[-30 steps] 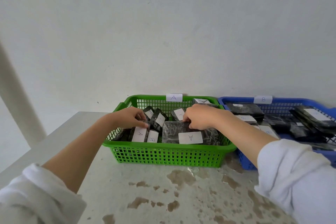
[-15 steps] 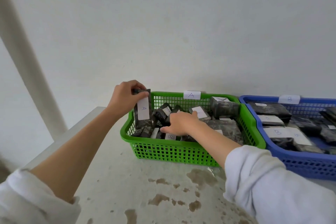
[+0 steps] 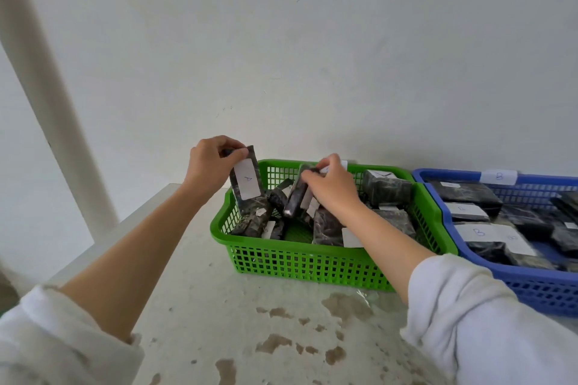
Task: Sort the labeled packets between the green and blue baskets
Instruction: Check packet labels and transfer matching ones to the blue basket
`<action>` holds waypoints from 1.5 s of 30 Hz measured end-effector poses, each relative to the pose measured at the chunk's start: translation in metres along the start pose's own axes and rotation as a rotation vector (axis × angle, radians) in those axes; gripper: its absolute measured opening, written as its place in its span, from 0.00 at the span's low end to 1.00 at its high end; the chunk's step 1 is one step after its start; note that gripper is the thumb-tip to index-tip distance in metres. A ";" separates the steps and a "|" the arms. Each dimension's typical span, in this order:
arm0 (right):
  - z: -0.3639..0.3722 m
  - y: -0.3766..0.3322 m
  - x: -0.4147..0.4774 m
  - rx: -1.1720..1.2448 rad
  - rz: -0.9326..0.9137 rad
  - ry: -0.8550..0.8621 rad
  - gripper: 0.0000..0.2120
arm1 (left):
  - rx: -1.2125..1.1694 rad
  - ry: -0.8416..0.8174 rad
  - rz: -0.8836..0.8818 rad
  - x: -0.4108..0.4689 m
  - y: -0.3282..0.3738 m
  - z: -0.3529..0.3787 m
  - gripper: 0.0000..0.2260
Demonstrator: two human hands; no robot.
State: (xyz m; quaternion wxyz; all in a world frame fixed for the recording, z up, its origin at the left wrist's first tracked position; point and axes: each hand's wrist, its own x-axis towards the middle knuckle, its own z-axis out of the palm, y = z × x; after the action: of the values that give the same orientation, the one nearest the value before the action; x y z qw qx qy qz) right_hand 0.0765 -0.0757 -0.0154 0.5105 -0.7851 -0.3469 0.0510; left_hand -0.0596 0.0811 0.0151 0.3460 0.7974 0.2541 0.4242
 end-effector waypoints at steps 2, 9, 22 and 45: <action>-0.014 -0.001 0.002 0.161 0.019 0.128 0.12 | 0.015 -0.092 -0.002 -0.004 0.003 0.014 0.03; -0.062 0.007 -0.007 0.272 0.004 0.266 0.10 | 0.212 -0.449 0.028 -0.022 0.005 0.066 0.05; -0.130 0.035 -0.022 0.144 -0.107 0.343 0.08 | 0.214 -0.074 0.040 -0.019 0.030 0.084 0.08; -0.098 0.041 0.009 0.108 -0.155 0.234 0.10 | 0.056 -0.443 -0.374 0.010 0.015 0.160 0.14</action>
State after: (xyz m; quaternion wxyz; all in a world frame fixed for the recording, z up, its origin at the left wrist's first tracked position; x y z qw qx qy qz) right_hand 0.1464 -0.1550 -0.0007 0.5913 -0.7280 -0.3413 -0.0622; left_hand 0.0837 0.0248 -0.0321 0.4430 0.8191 0.3267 0.1614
